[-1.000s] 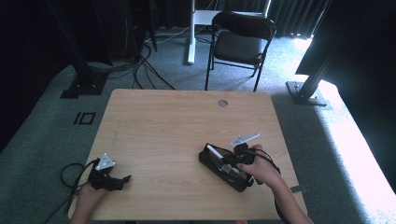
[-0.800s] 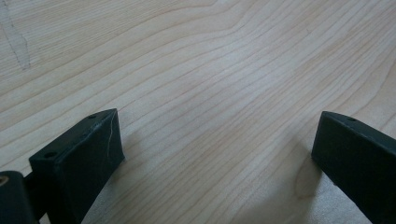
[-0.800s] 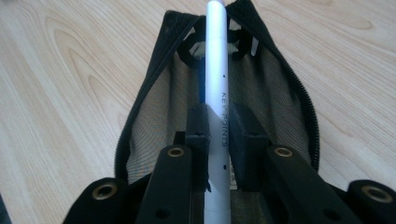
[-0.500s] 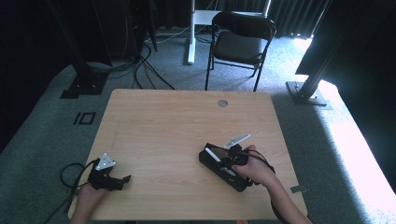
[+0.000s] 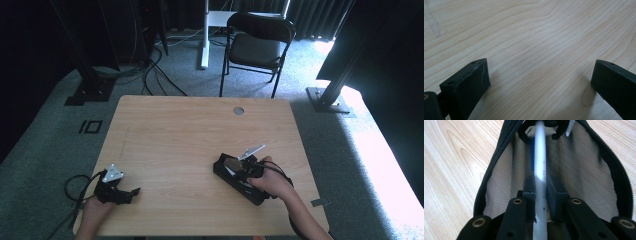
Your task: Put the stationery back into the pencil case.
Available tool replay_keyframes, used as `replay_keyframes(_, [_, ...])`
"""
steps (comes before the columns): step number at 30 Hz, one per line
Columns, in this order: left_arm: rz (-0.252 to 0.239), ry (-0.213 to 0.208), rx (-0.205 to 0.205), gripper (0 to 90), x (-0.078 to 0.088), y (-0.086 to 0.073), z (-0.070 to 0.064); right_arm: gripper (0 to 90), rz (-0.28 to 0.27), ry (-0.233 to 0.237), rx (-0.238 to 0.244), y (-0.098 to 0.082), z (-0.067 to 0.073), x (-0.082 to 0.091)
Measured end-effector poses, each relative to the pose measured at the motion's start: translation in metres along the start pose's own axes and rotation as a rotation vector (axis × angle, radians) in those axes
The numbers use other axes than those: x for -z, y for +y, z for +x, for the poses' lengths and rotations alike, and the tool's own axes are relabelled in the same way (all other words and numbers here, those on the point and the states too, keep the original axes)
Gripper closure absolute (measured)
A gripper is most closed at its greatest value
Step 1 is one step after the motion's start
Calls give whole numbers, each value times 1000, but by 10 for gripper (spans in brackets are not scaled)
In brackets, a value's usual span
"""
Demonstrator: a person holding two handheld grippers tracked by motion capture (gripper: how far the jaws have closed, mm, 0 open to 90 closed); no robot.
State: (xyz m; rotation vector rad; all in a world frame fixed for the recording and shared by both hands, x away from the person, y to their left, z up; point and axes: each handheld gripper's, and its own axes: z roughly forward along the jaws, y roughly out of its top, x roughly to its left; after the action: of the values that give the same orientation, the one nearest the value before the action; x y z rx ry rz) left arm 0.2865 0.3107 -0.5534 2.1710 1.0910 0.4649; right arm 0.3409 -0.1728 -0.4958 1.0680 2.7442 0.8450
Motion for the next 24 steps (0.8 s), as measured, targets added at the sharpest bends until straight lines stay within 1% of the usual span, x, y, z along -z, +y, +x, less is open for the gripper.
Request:
replay_keyframes(1, [0,0,0,22,0,0,0,775,3,0,3,0,0,0])
replay_keyframes(4, [0,0,0,22,0,0,0,757,-12,7,-7,1,1,3])
replay_keyframes(8, [0,0,0,22,0,0,0,728,-60,18,-19,2,0,11])
replay_keyframes(10, [0,0,0,22,0,0,0,713,-81,17,-15,2,0,16])
replay_keyframes(12, [0,0,0,22,0,0,0,707,-110,11,-11,3,-1,21])
replay_keyframes(16, [0,0,0,22,0,0,0,644,-177,19,-15,5,-3,33])
replay_keyframes(17, [0,0,0,22,0,0,0,624,-200,17,-13,6,-3,35])
replay_keyframes(18, [0,0,0,22,0,0,0,622,-217,14,-13,6,-5,38])
replay_keyframes(19, [0,0,0,22,0,0,0,610,-224,10,-8,7,-6,40])
replay_keyframes(21, [0,0,0,22,0,0,0,575,-258,-3,-16,9,-9,44])
replay_keyframes(23, [1,0,0,22,0,0,0,512,-289,-11,-27,11,-13,47])
replay_keyframes(24, [1,0,0,22,0,0,0,509,-308,-14,-35,12,-15,48])
